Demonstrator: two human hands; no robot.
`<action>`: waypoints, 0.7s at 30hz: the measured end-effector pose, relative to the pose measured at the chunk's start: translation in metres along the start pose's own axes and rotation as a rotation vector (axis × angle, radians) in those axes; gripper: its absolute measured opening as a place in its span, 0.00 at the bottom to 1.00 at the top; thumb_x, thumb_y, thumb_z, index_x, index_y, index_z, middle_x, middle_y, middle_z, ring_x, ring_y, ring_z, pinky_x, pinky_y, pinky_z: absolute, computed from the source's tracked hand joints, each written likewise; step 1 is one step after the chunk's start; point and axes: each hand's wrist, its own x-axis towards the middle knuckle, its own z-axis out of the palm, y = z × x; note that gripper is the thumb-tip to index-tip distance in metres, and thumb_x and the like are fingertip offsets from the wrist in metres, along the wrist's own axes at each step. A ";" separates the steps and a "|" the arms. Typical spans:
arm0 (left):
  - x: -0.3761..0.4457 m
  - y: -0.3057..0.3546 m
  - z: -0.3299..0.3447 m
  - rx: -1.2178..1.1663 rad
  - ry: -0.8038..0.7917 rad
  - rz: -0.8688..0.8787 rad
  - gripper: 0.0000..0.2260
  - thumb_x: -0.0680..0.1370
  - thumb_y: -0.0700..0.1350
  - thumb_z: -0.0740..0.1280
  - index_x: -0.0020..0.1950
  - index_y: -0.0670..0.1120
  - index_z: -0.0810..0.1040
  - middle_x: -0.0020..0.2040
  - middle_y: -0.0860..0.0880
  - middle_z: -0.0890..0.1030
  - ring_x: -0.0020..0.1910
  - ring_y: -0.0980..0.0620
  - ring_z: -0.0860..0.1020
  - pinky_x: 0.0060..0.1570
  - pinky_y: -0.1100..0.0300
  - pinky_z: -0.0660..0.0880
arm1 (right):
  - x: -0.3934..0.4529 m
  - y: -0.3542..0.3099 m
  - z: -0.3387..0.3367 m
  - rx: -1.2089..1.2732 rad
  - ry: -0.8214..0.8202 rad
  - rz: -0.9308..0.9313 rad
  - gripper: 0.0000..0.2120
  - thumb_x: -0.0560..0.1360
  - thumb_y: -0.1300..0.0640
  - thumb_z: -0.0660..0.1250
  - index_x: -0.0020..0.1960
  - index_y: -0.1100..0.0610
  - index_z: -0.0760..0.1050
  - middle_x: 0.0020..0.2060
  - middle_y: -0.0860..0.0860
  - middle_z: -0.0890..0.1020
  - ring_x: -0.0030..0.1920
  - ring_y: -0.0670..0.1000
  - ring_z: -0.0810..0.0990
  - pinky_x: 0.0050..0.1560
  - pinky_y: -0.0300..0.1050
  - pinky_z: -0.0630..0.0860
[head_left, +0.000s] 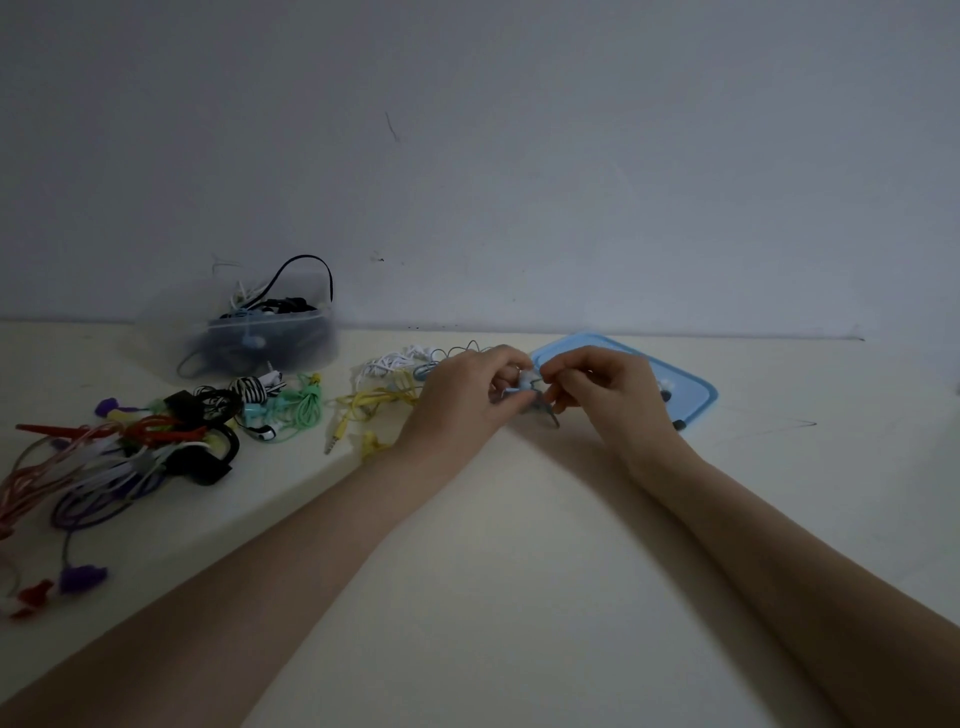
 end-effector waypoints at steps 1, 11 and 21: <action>0.000 0.000 0.000 0.000 -0.003 0.007 0.11 0.70 0.39 0.72 0.52 0.43 0.80 0.44 0.48 0.83 0.41 0.53 0.77 0.46 0.59 0.73 | 0.000 0.000 0.001 0.028 -0.010 0.025 0.10 0.74 0.70 0.62 0.40 0.62 0.80 0.31 0.54 0.80 0.31 0.46 0.79 0.41 0.40 0.78; -0.004 0.003 -0.001 0.100 -0.006 0.059 0.14 0.72 0.41 0.71 0.56 0.45 0.78 0.44 0.50 0.82 0.43 0.53 0.73 0.44 0.60 0.69 | -0.005 -0.002 0.002 0.077 -0.059 0.088 0.06 0.74 0.64 0.67 0.42 0.66 0.81 0.37 0.64 0.82 0.35 0.55 0.77 0.42 0.47 0.77; -0.001 -0.002 0.000 0.043 0.008 -0.030 0.07 0.71 0.43 0.72 0.47 0.44 0.82 0.42 0.48 0.82 0.35 0.59 0.72 0.38 0.73 0.65 | -0.005 -0.003 0.001 0.192 -0.090 0.165 0.07 0.75 0.66 0.65 0.41 0.67 0.80 0.33 0.60 0.80 0.33 0.50 0.76 0.37 0.36 0.77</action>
